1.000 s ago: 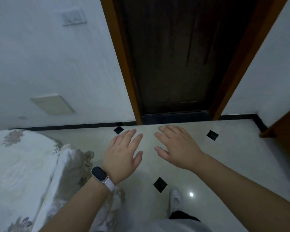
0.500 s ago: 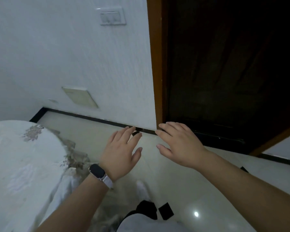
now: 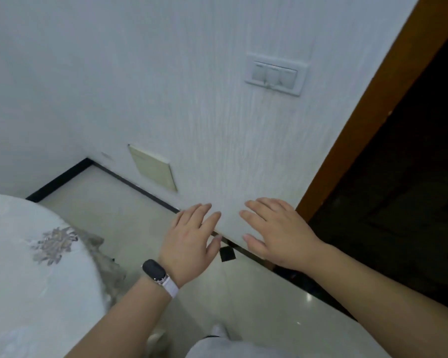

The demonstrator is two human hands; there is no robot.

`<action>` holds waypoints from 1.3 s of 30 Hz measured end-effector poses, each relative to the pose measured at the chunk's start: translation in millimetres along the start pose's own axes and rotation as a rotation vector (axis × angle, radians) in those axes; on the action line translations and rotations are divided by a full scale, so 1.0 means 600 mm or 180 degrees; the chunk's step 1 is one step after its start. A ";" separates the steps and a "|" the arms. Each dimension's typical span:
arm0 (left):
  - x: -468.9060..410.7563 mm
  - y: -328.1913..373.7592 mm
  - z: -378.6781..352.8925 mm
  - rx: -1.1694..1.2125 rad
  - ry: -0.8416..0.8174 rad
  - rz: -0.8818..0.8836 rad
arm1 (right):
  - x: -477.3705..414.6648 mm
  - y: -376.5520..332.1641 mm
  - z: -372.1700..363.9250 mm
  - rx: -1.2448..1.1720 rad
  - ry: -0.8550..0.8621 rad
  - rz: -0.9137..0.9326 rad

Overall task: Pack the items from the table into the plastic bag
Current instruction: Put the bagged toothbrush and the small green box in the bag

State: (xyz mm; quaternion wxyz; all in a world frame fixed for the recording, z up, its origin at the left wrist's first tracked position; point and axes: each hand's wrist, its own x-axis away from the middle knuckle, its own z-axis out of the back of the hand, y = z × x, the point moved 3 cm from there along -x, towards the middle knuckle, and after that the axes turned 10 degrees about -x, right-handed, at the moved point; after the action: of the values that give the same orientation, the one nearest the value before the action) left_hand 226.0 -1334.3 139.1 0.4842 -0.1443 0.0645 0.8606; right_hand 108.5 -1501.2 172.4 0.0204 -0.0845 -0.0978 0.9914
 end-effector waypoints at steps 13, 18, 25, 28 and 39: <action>-0.130 -0.260 -0.058 -0.0416 -0.0144 0.1000 | -0.383 0.038 -0.087 -0.0557 -0.0008 0.1049; -0.161 -0.347 -0.057 -0.0672 -0.0465 0.1659 | -0.552 0.028 -0.139 -0.0786 -0.0296 0.1517; -0.165 -0.446 -0.027 -0.0940 -0.0621 0.2645 | -0.727 -0.063 -0.160 -0.1123 -0.0432 0.2280; -0.137 -0.473 -0.013 -0.1088 -0.0534 0.3043 | -0.762 -0.112 -0.182 -0.1222 -0.0550 0.2640; 0.089 -0.602 -0.028 -0.1120 -0.0571 0.4574 | -0.881 -0.376 -0.295 -0.1190 -0.0941 0.3733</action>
State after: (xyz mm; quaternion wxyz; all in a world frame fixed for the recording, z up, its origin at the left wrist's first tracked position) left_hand 510.6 -1106.3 116.7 -0.2247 -0.0712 -0.0356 0.9712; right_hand 665.0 -1276.6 132.7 -0.5551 0.0116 -0.2085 0.8051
